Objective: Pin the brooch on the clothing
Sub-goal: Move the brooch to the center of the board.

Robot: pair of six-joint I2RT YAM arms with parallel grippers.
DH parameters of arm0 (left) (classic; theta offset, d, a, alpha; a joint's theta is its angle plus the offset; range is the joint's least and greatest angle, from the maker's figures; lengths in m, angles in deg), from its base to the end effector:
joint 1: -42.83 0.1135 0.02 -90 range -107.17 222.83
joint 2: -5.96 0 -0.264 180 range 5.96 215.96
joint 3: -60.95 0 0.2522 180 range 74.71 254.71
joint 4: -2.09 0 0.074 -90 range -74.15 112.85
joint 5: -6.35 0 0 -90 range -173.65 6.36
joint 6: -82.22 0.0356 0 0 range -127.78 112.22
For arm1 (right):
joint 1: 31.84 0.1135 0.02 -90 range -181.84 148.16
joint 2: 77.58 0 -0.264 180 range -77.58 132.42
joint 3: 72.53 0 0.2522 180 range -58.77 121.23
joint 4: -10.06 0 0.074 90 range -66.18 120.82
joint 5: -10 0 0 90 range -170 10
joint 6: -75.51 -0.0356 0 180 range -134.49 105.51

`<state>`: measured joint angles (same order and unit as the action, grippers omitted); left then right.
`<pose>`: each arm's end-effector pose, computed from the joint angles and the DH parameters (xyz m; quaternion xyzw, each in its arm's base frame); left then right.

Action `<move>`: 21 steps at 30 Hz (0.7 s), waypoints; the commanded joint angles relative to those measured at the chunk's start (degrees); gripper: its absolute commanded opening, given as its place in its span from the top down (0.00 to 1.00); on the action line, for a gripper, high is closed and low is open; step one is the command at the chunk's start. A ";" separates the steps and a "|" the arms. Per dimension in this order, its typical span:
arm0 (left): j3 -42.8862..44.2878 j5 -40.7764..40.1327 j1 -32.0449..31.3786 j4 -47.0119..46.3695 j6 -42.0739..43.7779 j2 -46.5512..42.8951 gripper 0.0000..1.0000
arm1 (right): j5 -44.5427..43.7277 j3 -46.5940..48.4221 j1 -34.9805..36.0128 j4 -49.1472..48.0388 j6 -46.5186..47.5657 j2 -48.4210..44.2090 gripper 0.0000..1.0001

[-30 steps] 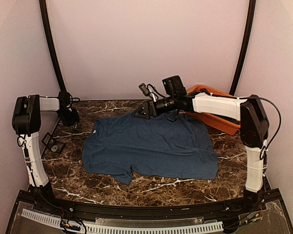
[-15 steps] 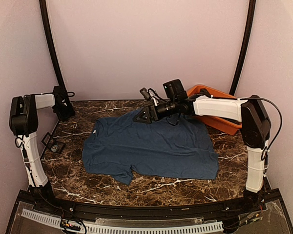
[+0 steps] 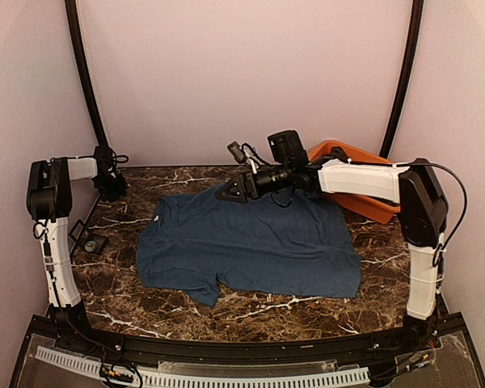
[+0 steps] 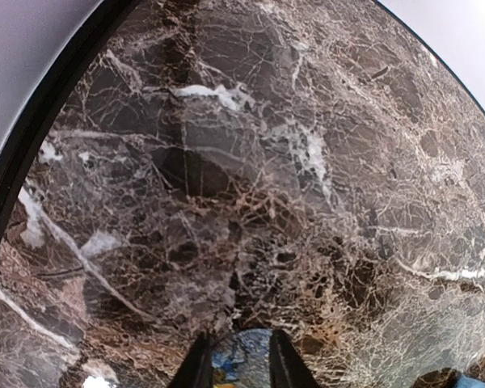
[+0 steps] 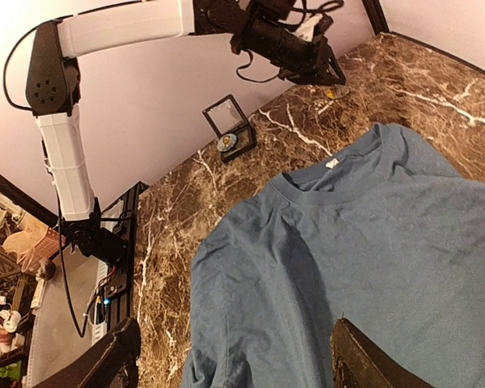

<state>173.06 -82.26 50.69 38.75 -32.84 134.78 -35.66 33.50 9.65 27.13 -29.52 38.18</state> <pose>0.4879 0.0665 0.1587 -0.2653 0.9115 -0.0584 0.3090 0.3371 0.3314 0.2638 -0.3730 0.7226 0.5128 0.2752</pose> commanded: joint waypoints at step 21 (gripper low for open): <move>-4.48 -0.67 -10.25 6.50 3.94 2.99 0.95 | 10.18 23.96 1.49 -26.07 -14.55 26.70 0.26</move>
<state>172.10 -84.55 43.19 37.37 -30.46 135.35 -26.83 53.20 10.94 6.87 -39.60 60.72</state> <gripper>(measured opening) 0.064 0.744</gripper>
